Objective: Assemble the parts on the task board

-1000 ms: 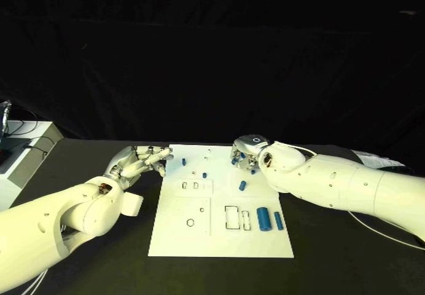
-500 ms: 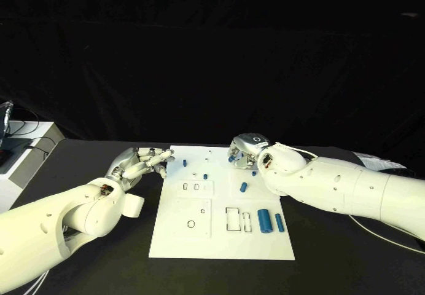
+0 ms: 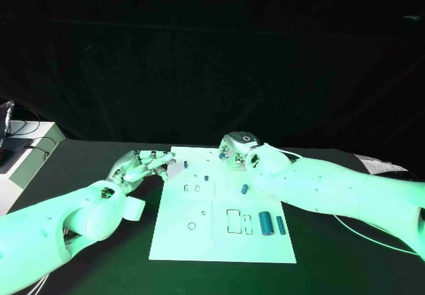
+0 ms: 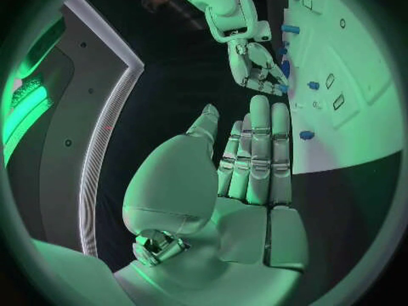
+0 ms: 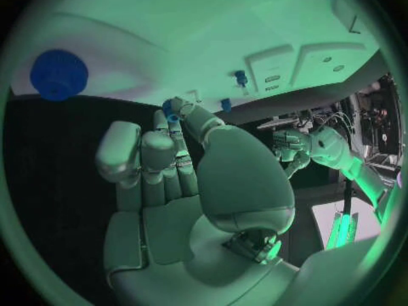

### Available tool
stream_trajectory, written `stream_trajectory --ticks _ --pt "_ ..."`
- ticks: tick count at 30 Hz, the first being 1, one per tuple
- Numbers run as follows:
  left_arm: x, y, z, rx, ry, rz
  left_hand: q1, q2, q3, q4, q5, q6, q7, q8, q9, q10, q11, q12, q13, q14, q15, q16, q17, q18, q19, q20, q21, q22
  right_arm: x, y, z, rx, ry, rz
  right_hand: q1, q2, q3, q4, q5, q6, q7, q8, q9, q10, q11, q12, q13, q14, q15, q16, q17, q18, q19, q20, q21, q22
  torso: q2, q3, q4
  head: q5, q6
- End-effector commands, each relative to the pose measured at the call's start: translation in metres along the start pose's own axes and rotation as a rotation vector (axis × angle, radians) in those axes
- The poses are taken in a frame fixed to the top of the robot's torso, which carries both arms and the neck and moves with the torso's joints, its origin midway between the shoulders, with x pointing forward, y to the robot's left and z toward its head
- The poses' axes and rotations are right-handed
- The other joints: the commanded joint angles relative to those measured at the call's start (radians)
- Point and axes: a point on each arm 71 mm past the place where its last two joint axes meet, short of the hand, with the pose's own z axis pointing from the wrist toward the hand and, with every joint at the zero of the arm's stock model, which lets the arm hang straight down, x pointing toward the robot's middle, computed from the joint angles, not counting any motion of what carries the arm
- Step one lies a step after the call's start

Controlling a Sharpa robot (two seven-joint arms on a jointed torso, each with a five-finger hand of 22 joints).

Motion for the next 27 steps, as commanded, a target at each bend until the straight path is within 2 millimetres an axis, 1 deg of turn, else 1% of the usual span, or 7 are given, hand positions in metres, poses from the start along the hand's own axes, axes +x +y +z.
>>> stream_trajectory --ticks 1,4,7,10,13,19,27 --pt "0.004 -0.002 0.000 0.011 0.026 -0.004 0.000 0.009 0.000 -0.007 -0.001 -0.005 -0.001 -0.004 0.001 -0.006 -0.001 -0.003 0.001 -0.008 -0.003 0.006 -0.002 0.017 -0.007 -0.001 0.005 -0.002 -0.002 0.001 0.004 0.022 -0.047 -0.021 0.015 0.022 0.003 -0.007 0.004 0.015 -0.007 0.002 0.013 0.049 -0.036 0.001 0.000 0.000 -0.004 -0.001 0.001 0.007 0.038 -0.006 -0.007 0.117 0.004 -0.0062 0.0075 -0.005 0.002" --pt "0.005 -0.002 0.000 0.012 0.029 -0.003 0.000 0.009 0.000 -0.007 -0.001 -0.005 -0.001 -0.004 0.001 -0.006 -0.001 -0.003 0.001 -0.008 -0.003 0.006 -0.002 0.017 -0.007 -0.001 0.005 -0.002 -0.002 0.004 0.007 0.026 -0.059 -0.027 0.015 0.022 0.003 -0.007 0.004 0.015 -0.007 0.002 0.013 0.049 -0.036 0.001 0.000 0.000 -0.004 -0.001 0.001 0.007 0.038 -0.006 -0.007 0.117 0.006 -0.0095 0.0122 -0.007 0.003" --pt "0.006 -0.002 0.000 0.013 0.030 -0.003 0.000 0.009 0.000 -0.007 -0.001 -0.005 -0.001 -0.004 0.001 -0.006 -0.001 -0.003 0.001 -0.008 -0.003 0.006 -0.002 0.017 -0.007 -0.001 0.005 -0.002 -0.001 0.006 0.009 0.030 -0.067 -0.032 0.016 0.023 0.004 -0.008 0.002 0.013 -0.006 0.002 0.012 0.048 -0.035 0.001 0.000 -0.001 -0.003 -0.002 0.000 0.007 0.038 -0.006 -0.010 0.117 0.007 -0.0118 0.0151 -0.010 0.003" --pt "0.006 -0.003 0.000 0.014 0.034 -0.004 0.000 0.009 0.000 -0.007 -0.001 -0.005 -0.001 -0.004 0.001 -0.006 -0.001 -0.003 0.001 -0.008 -0.003 0.006 -0.002 0.017 -0.007 -0.001 0.005 -0.002 -0.001 0.008 0.011 0.033 -0.072 -0.037 0.016 0.023 0.004 -0.008 0.002 0.013 -0.006 0.002 0.012 0.048 -0.035 0.001 0.000 -0.001 -0.003 -0.002 0.000 0.007 0.038 -0.006 -0.010 0.117 0.007 -0.0158 0.0193 -0.016 0.006" --pt "0.007 -0.003 0.000 0.015 0.036 -0.004 0.000 0.009 -0.001 -0.009 -0.001 -0.005 -0.002 -0.004 0.001 -0.007 -0.001 -0.004 0.001 -0.008 -0.003 0.008 -0.003 0.017 -0.007 -0.001 0.006 -0.003 -0.001 0.009 0.014 0.035 -0.070 -0.044 0.016 0.024 0.004 -0.009 0.000 0.013 -0.006 0.002 0.011 0.047 -0.034 0.001 0.000 -0.001 -0.003 -0.002 0.002 0.007 0.039 -0.006 -0.010 0.117 0.008 -0.0190 0.0218 -0.017 0.006" --pt "0.008 -0.004 0.000 0.017 0.039 -0.006 0.000 0.009 -0.001 -0.009 -0.001 -0.005 -0.002 -0.004 0.001 -0.007 -0.001 -0.004 0.001 -0.008 -0.003 0.008 -0.003 0.017 -0.007 -0.001 0.006 -0.003 0.002 0.010 0.015 0.039 -0.067 -0.051 0.016 0.024 0.003 -0.009 -0.002 0.013 -0.006 0.002 0.011 0.047 -0.035 0.001 0.000 -0.001 -0.003 -0.002 0.002 0.007 0.039 -0.006 -0.012 0.117 0.011 -0.0225 0.0248 -0.016 0.007" --pt "0.008 -0.005 0.000 0.018 0.042 -0.006 -0.001 0.009 -0.001 -0.010 -0.001 -0.005 -0.002 -0.004 0.001 -0.008 -0.001 -0.004 0.001 -0.008 -0.002 0.009 -0.005 0.018 -0.008 0.000 0.008 -0.006 0.003 0.011 0.017 0.041 -0.072 -0.058 0.017 0.024 0.003 -0.009 -0.003 0.013 -0.005 0.002 0.011 0.046 -0.034 0.001 0.000 -0.001 -0.003 -0.002 0.003 0.007 0.039 -0.005 -0.013 0.117 0.014 -0.0236 0.0261 -0.014 0.008"
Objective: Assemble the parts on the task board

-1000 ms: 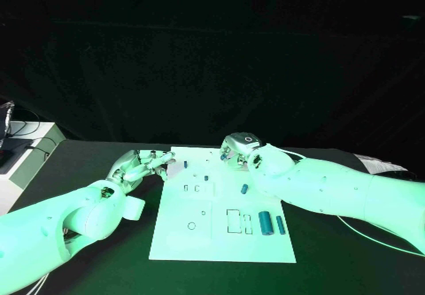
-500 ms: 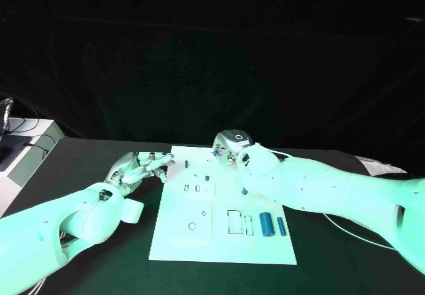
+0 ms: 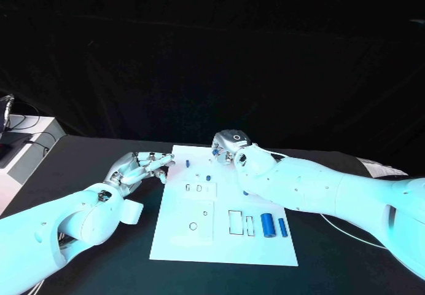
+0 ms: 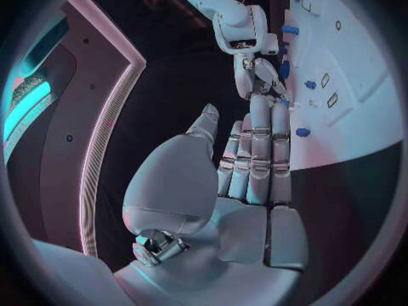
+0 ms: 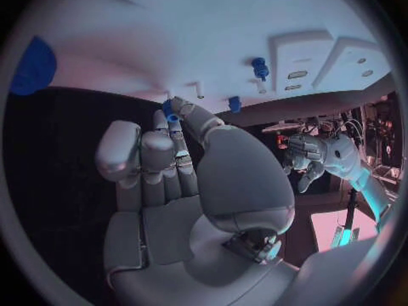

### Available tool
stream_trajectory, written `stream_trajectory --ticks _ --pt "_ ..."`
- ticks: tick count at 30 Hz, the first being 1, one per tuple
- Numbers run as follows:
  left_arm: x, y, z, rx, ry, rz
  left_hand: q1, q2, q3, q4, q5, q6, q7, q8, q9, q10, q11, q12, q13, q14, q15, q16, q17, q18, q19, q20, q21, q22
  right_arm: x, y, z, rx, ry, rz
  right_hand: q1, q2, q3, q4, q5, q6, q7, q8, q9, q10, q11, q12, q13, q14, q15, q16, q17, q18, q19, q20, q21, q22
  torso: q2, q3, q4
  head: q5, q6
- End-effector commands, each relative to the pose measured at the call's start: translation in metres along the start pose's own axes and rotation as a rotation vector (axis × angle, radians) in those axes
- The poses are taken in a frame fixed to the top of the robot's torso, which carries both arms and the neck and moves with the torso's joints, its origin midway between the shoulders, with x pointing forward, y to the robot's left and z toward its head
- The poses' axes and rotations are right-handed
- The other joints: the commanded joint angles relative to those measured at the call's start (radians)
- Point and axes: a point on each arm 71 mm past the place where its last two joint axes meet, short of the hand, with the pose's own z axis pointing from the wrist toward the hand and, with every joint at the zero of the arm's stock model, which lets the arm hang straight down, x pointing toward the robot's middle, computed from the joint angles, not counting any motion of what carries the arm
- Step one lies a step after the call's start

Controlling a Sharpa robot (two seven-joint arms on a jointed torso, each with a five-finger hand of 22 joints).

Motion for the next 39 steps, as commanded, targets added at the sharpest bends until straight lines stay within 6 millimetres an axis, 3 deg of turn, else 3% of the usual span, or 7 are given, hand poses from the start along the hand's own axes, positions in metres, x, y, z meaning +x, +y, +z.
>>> stream_trajectory --ticks 1,19,34,35,37,38,39 --pt "0.0030 -0.0015 0.0004 0.008 0.023 -0.004 -0.001 0.009 0.001 -0.007 -0.001 -0.005 -0.002 -0.004 0.001 -0.008 -0.001 -0.004 0.001 -0.005 0.001 0.005 -0.001 0.018 -0.008 0.000 0.002 -0.001 -0.0005 0.0013 0.0012 -0.005 -0.014 -0.019 0.017 0.024 0.005 -0.002 0.001 0.011 -0.002 0.004 0.011 0.044 -0.036 0.007 0.001 -0.002 -0.004 -0.002 0.001 0.015 0.039 -0.006 -0.003 0.118 0.003 -0.0013 0.0012 0.002 0.002" --pt "0.0049 -0.0034 0.0020 0.013 0.029 -0.005 -0.001 0.009 0.001 -0.007 -0.001 -0.005 -0.002 -0.004 0.001 -0.008 -0.001 -0.004 0.001 -0.005 0.001 0.005 -0.001 0.018 -0.008 0.000 0.002 -0.001 0.0009 0.0007 0.0058 0.002 -0.011 -0.029 0.017 0.024 0.003 -0.001 0.001 0.011 -0.002 0.004 0.010 0.042 -0.036 0.007 0.001 -0.002 -0.004 -0.002 0.002 0.015 0.040 -0.005 -0.003 0.118 0.012 -0.0109 0.0146 -0.008 0.005" --pt "0.0051 -0.0031 0.0030 0.010 0.032 -0.006 -0.003 0.009 -0.001 -0.008 -0.001 -0.004 -0.002 -0.004 0.001 -0.010 -0.001 -0.004 0.001 -0.005 0.001 0.007 -0.004 0.017 -0.009 0.000 0.007 -0.006 0.0018 -0.0009 0.0083 -0.010 -0.006 -0.020 0.013 0.014 -0.001 0.003 -0.001 -0.010 0.007 0.002 0.004 0.014 -0.026 0.007 0.000 -0.008 0.003 -0.021 -0.014 0.020 0.033 -0.001 -0.036 0.111 0.019 -0.0125 0.0141 -0.007 0.011" --pt "0.0050 -0.0030 0.0030 0.010 0.032 -0.005 -0.003 0.009 -0.001 -0.008 -0.001 -0.004 -0.002 -0.004 0.001 -0.010 -0.001 -0.004 0.001 -0.005 0.001 0.007 -0.004 0.017 -0.009 0.000 0.007 -0.006 0.0017 -0.0011 0.0082 -0.013 -0.009 -0.016 0.008 0.005 -0.005 0.004 -0.003 -0.021 0.011 0.000 0.000 0.000 -0.021 0.007 -0.001 -0.011 0.006 -0.028 -0.022 0.024 0.031 0.001 -0.057 0.106 0.020 -0.0125 0.0138 -0.006 0.011" --pt "0.0048 -0.0029 0.0031 0.009 0.032 -0.005 -0.003 0.009 -0.001 -0.008 -0.001 -0.005 -0.002 -0.004 0.001 -0.011 0.000 -0.004 0.001 -0.006 0.001 0.007 -0.004 0.017 -0.009 0.000 0.007 -0.007 0.0011 -0.0014 0.0079 -0.018 -0.015 -0.010 -0.016 -0.042 -0.032 0.011 -0.021 -0.084 0.028 0.000 -0.007 -0.081 0.004 0.008 -0.001 -0.020 0.021 -0.058 -0.042 0.046 0.013 0.012 -0.179 0.073 0.020 -0.0124 0.0135 -0.006 0.012" --pt "0.0047 -0.0029 0.0031 0.009 0.032 -0.005 -0.003 0.009 -0.001 -0.008 -0.001 -0.006 -0.002 -0.004 0.001 -0.011 0.000 -0.004 0.001 -0.006 0.001 0.007 -0.004 0.017 -0.010 0.000 0.007 -0.007 0.0007 -0.0016 0.0077 -0.020 -0.020 -0.006 -0.018 -0.065 -0.048 0.011 -0.025 -0.120 0.023 -0.002 -0.009 -0.131 0.014 0.007 -0.002 -0.021 0.027 -0.074 -0.053 0.059 0.005 0.017 -0.247 0.052 0.020 -0.0126 0.0132 -0.006 0.012" --pt "0.0045 -0.0028 0.0031 0.009 0.031 -0.005 -0.003 0.009 -0.001 -0.008 -0.001 -0.006 -0.002 -0.004 0.001 -0.011 0.000 -0.004 0.001 -0.006 0.001 0.007 -0.004 0.017 -0.010 0.000 0.007 -0.007 0.0002 -0.0020 0.0073 -0.022 -0.025 -0.003 -0.004 -0.068 -0.074 0.020 -0.025 -0.134 0.022 0.000 -0.006 -0.143 0.017 0.010 -0.001 -0.008 0.029 -0.095 -0.072 0.070 0.009 0.026 -0.284 0.031 0.021 -0.0126 0.0131 -0.006 0.012"
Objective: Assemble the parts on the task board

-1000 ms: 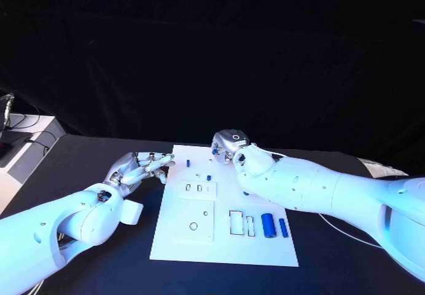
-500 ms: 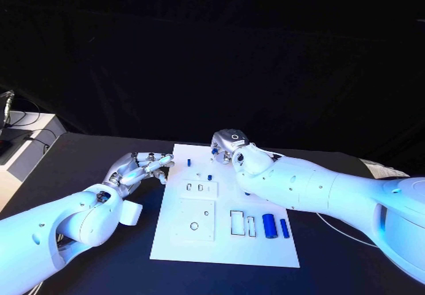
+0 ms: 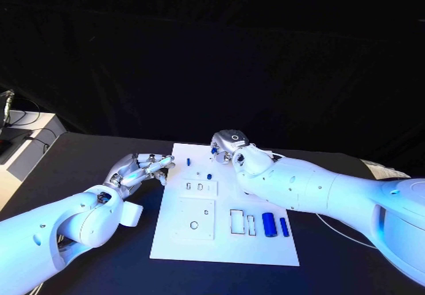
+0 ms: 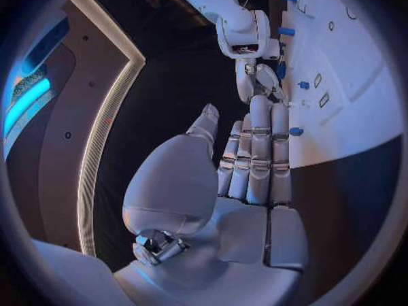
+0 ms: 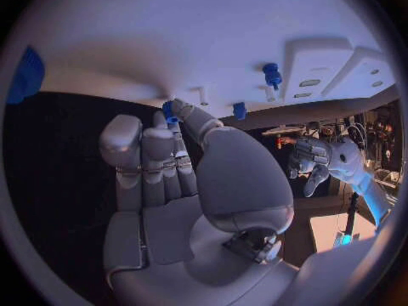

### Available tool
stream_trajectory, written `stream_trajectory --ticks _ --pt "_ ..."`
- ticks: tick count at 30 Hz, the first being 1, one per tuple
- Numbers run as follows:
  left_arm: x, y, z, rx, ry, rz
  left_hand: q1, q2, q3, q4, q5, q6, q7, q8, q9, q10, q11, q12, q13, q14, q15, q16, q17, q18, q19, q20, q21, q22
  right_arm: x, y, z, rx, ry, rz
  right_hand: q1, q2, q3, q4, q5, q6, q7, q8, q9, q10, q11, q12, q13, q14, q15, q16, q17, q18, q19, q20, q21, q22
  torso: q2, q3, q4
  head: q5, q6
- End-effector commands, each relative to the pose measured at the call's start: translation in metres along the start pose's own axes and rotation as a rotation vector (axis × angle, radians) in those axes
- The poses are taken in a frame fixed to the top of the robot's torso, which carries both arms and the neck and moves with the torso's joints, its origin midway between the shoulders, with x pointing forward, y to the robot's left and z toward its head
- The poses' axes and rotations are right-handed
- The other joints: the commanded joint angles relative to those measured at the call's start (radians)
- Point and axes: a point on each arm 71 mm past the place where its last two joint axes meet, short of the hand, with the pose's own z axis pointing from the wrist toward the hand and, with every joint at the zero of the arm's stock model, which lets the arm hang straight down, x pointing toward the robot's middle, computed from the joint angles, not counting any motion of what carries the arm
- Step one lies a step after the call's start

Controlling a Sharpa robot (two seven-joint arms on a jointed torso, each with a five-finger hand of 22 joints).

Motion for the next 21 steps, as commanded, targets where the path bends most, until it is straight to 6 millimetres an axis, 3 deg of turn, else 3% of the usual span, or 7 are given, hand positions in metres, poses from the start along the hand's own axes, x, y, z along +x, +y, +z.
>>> stream_trajectory --ticks 1,3,7,14,18,21 --pt "0.002 -0.001 0.001 0.005 0.021 -0.004 -0.003 0.009 0.001 -0.005 -0.001 -0.006 -0.002 -0.004 0.001 -0.006 0.001 -0.004 0.001 -0.006 0.001 0.004 -0.001 0.018 -0.010 0.000 0.007 -0.001 0.000 0.001 -0.002 -0.030 -0.012 0.018 0.004 -0.056 -0.065 0.010 -0.006 -0.051 -0.001 -0.007 -0.009 -0.076 0.019 -0.001 -0.003 0.020 0.013 -0.039 -0.034 0.059 0.012 0.019 -0.103 0.016 0.001 0.0000 -0.0013 0.001 0.001" --pt "0.002 -0.001 0.001 0.004 0.021 -0.004 -0.003 0.009 0.001 -0.005 -0.001 -0.007 -0.001 -0.004 0.001 -0.007 0.002 -0.004 0.001 -0.006 0.002 0.004 -0.001 0.018 -0.010 0.000 0.007 -0.002 -0.001 0.000 -0.003 -0.031 -0.019 0.022 0.057 -0.049 -0.170 0.046 -0.005 -0.084 -0.009 -0.009 -0.008 -0.111 0.024 0.001 -0.003 0.029 0.018 -0.058 -0.060 0.079 0.034 0.030 -0.189 -0.031 0.002 -0.0002 -0.0017 0.002 0.003" --pt "0.001 -0.001 0.000 0.004 0.021 -0.004 -0.002 0.010 0.001 -0.006 -0.001 -0.007 0.000 -0.004 0.001 -0.011 0.003 -0.004 0.001 -0.006 0.002 0.004 -0.002 0.017 -0.010 0.000 0.007 -0.003 -0.003 -0.003 -0.007 -0.033 -0.033 0.033 0.089 -0.062 -0.196 0.070 -0.001 -0.105 -0.011 -0.008 -0.010 -0.142 0.031 0.001 -0.004 0.025 0.021 -0.057 -0.069 0.085 0.041 0.034 -0.247 -0.049 0.002 0.0000 -0.0025 0.002 0.006" --pt "-0.002 0.000 0.000 0.002 0.015 0.000 -0.002 0.010 0.001 -0.006 -0.001 -0.007 0.000 -0.004 0.001 -0.011 0.003 -0.004 0.001 -0.006 0.002 0.004 -0.002 0.017 -0.010 0.000 0.007 -0.003 -0.011 -0.014 -0.017 -0.031 -0.067 0.068 0.100 -0.066 -0.197 0.081 0.012 -0.105 -0.011 -0.008 -0.010 -0.124 0.027 0.000 -0.005 0.026 0.019 -0.057 -0.076 0.086 0.044 0.032 -0.258 -0.047 0.000 0.0030 -0.0085 0.005 0.012" --pt "-0.003 0.000 -0.001 0.003 0.010 0.001 -0.003 0.010 0.001 -0.006 -0.001 -0.007 -0.001 -0.004 0.001 -0.012 0.003 -0.003 0.001 -0.007 0.003 0.004 -0.002 0.017 -0.011 0.000 0.008 -0.004 -0.023 -0.028 -0.026 -0.015 -0.113 0.131 0.093 -0.057 -0.174 0.069 0.027 -0.093 0.006 -0.008 -0.010 -0.065 0.017 -0.001 -0.006 0.028 0.011 -0.053 -0.077 0.079 0.045 0.026 -0.241 -0.037 -0.004 0.0055 -0.0145 0.007 0.015" --pt "-0.004 0.000 -0.001 0.005 0.010 0.001 -0.003 0.010 0.001 -0.006 -0.001 -0.007 -0.001 -0.004 0.001 -0.012 0.003 -0.003 0.001 -0.007 0.003 0.004 -0.002 0.017 -0.011 0.000 0.008 -0.004 -0.031 -0.044 -0.034 0.018 -0.136 0.221 0.072 -0.053 -0.135 0.066 0.056 -0.074 0.024 -0.006 -0.009 0.013 0.005 0.004 -0.004 0.031 0.004 -0.039 -0.071 0.064 0.049 0.019 -0.174 -0.010 -0.006 0.0079 -0.0194 0.007 0.019"
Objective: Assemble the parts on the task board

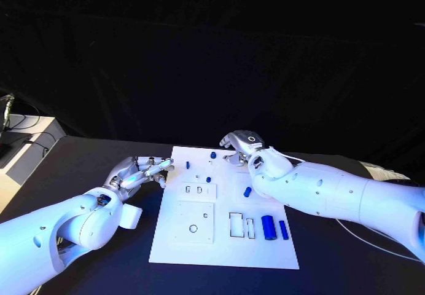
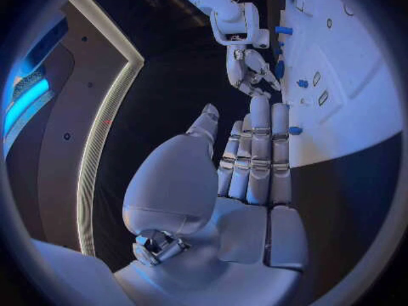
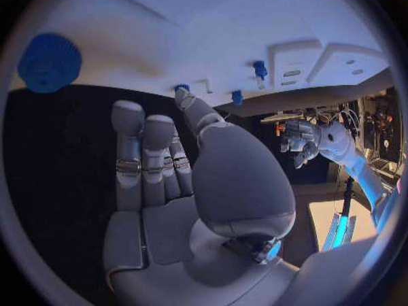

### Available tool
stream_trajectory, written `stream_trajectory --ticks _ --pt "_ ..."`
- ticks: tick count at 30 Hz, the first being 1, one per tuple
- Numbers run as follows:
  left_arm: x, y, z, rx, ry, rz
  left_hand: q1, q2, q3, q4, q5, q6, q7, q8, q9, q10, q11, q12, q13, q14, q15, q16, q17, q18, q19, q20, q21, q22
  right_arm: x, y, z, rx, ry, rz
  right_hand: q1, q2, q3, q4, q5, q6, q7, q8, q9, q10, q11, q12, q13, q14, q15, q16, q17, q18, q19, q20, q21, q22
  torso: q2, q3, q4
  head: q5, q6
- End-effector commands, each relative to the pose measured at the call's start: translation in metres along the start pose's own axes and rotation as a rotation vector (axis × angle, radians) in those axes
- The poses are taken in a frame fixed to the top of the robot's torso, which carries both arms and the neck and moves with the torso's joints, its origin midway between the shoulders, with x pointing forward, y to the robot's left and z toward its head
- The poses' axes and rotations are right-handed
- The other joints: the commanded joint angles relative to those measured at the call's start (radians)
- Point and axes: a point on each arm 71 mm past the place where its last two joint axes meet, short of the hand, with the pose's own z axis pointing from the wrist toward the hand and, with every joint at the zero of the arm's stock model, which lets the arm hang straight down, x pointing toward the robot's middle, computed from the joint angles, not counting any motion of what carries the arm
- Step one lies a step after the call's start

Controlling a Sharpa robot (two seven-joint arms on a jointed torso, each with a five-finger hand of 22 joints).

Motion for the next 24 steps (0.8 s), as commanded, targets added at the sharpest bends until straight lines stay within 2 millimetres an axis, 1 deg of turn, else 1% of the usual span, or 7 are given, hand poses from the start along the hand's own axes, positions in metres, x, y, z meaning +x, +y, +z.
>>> stream_trajectory --ticks 1,8,9,10,13,18,24 --pt "0.002 -0.001 0.000 0.012 0.019 -0.005 -0.003 0.010 0.001 -0.007 -0.001 -0.007 -0.001 -0.004 0.001 -0.008 -0.002 -0.003 0.001 -0.007 0.003 0.004 -0.001 0.017 -0.004 0.000 0.004 -0.001 -0.013 -0.014 -0.007 0.040 -0.063 0.152 -0.021 0.014 0.035 -0.001 0.041 0.022 0.017 -0.001 0.000 0.095 -0.020 0.013 0.004 0.006 -0.017 0.018 0.009 0.017 0.054 -0.014 0.088 0.032 -0.005 0.0047 -0.0100 0.001 0.005" --pt "0.000 -0.002 -0.001 0.016 0.018 -0.004 -0.002 0.009 0.001 -0.008 -0.002 -0.006 -0.003 -0.003 0.001 -0.007 -0.003 -0.003 0.001 -0.008 0.002 0.004 -0.002 0.017 -0.005 0.000 0.005 -0.003 -0.025 -0.061 -0.026 0.160 0.022 0.327 -0.037 -0.005 -0.024 -0.010 0.067 0.037 -0.008 0.002 0.000 0.331 -0.094 0.128 0.108 0.000 -0.067 0.075 0.049 -0.036 0.059 -0.061 0.284 0.119 -0.006 0.0137 -0.0248 0.006 0.013" --pt "0.000 -0.002 -0.001 0.016 0.018 -0.004 -0.002 0.009 0.001 -0.008 -0.002 -0.006 -0.003 -0.003 0.001 -0.007 -0.003 -0.003 0.001 -0.008 0.002 0.004 -0.002 0.017 -0.005 0.000 0.005 -0.003 -0.026 -0.068 -0.028 0.177 0.041 0.340 -0.021 0.013 -0.120 -0.007 0.106 0.057 -0.023 0.013 0.005 0.224 -0.099 0.341 0.355 0.007 -0.087 0.106 0.074 -0.059 0.063 -0.085 0.336 0.143 -0.005 0.0151 -0.0265 0.007 0.012" --pt "0.000 -0.001 -0.001 0.016 0.018 -0.004 -0.002 0.009 0.001 -0.008 -0.002 -0.006 -0.003 -0.003 0.001 -0.007 -0.003 -0.003 0.001 -0.008 0.002 0.004 -0.002 0.017 -0.005 0.000 0.005 -0.003 -0.026 -0.074 -0.030 0.193 0.061 0.350 -0.019 0.040 -0.148 -0.001 0.097 0.047 -0.012 0.020 0.006 0.112 -0.097 0.518 0.562 0.003 -0.074 0.121 0.105 -0.065 0.060 -0.083 0.370 0.141 -0.005 0.0166 -0.0279 0.007 0.013" --pt "0.000 -0.001 -0.002 0.015 0.017 -0.004 -0.002 0.009 0.001 -0.008 -0.002 -0.006 -0.003 -0.003 0.001 -0.007 -0.003 -0.003 0.001 -0.008 0.002 0.004 -0.002 0.017 -0.005 0.000 0.005 -0.003 -0.026 -0.087 -0.033 0.225 0.104 0.359 -0.041 0.053 -0.200 0.013 0.097 0.016 -0.004 0.006 0.002 0.022 -0.080 0.762 0.838 0.003 -0.060 0.187 0.208 -0.069 0.063 -0.072 0.455 0.155 -0.003 0.0201 -0.0292 0.007 0.014" --pt "0.000 -0.001 -0.003 0.015 0.020 -0.005 -0.001 0.010 0.001 -0.009 -0.001 -0.005 -0.004 -0.004 0.001 -0.005 -0.004 -0.003 0.001 -0.008 0.002 0.004 -0.002 0.017 -0.006 0.000 0.005 -0.004 -0.024 -0.104 -0.035 0.278 0.190 0.343 -0.058 0.034 -0.237 0.045 0.094 -0.001 0.000 0.006 0.002 0.111 -0.068 0.990 1.123 0.012 -0.041 0.276 0.370 -0.070 0.062 -0.050 0.607 0.179 -0.001 0.0229 -0.0264 0.005 0.009" --pt "0.002 0.001 -0.003 0.013 0.025 -0.008 -0.001 0.010 0.001 -0.009 -0.001 -0.005 -0.004 -0.004 0.001 -0.005 -0.004 -0.003 0.001 -0.008 0.002 0.004 -0.002 0.017 -0.006 0.000 0.005 -0.004 -0.021 -0.108 -0.032 0.315 0.239 0.319 -0.052 0.016 -0.223 0.072 0.089 -0.010 0.002 0.006 0.002 0.133 -0.065 1.014 1.184 0.016 -0.036 0.286 0.416 -0.068 0.055 -0.042 0.645 0.183 0.005 0.0299 -0.0265 0.003 0.008"
